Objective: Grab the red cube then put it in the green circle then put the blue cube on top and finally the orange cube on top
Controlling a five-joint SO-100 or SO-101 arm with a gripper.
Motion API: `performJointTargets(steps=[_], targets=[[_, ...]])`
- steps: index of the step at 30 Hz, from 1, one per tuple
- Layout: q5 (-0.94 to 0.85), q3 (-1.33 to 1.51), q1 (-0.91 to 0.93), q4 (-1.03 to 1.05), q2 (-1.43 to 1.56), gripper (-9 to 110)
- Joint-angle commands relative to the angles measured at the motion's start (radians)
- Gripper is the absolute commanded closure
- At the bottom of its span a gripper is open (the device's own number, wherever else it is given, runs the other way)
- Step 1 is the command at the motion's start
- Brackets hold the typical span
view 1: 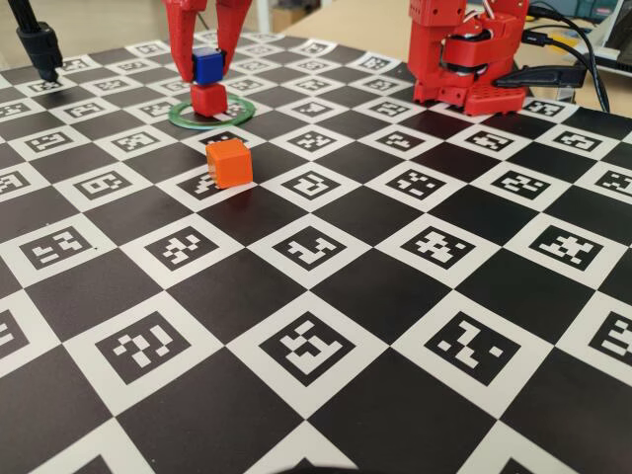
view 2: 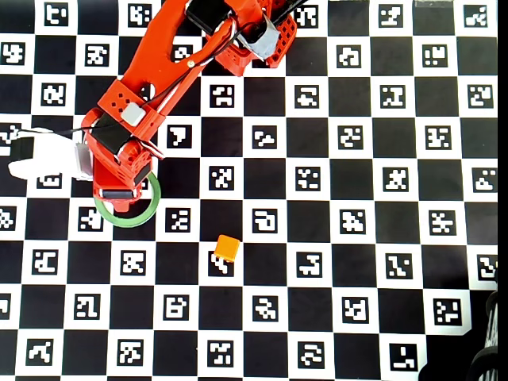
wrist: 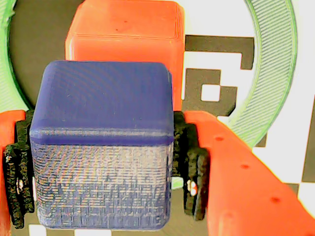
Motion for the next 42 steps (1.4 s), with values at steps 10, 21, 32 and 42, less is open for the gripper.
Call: performJointTargets(steps=[10, 21, 32, 42], targets=[[-0.014, -0.008, 0.026, -0.025, 0.028, 100], [-0.009, 0.008, 0.018, -0.034, 0.026, 100], [-0.009, 0.015, 0.017, -0.043, 0.025, 100], [-0.008, 0.02, 0.017, -0.046, 0.023, 100]])
